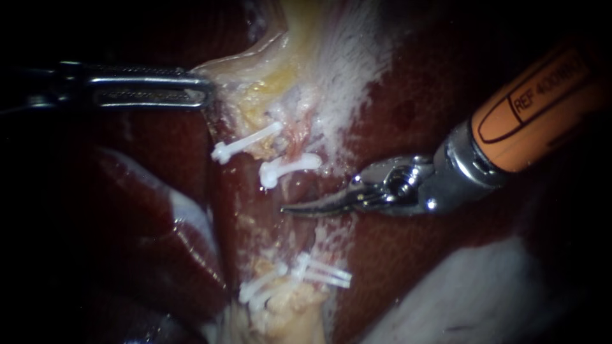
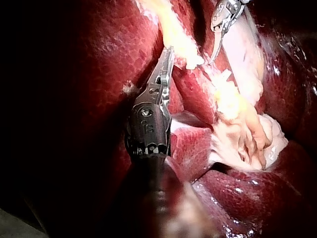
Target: Go back from the cut right tube
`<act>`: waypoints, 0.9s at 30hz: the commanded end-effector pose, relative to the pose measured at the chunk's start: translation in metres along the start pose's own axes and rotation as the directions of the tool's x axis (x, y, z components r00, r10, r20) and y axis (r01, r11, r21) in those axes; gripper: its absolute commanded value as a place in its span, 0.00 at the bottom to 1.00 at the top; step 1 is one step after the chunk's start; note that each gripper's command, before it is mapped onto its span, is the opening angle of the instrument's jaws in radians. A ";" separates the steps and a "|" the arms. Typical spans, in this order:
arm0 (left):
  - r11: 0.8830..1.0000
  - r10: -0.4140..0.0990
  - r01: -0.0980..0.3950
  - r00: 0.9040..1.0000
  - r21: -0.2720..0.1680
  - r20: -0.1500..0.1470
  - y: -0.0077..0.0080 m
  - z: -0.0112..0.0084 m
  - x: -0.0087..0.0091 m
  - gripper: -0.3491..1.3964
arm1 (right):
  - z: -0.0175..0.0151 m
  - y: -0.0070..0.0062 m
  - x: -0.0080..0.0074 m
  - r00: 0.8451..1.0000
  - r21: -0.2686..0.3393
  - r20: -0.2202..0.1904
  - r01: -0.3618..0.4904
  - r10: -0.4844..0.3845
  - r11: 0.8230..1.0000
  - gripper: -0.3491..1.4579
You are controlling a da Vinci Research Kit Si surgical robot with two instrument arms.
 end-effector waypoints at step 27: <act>1.000 0.001 -0.001 1.000 0.002 0.001 -0.0001 0.0001 0.0002 0.00 | 0.0008 0.0009 -0.0009 1.000 -0.023 -0.027 -0.003 0.003 1.000 0.68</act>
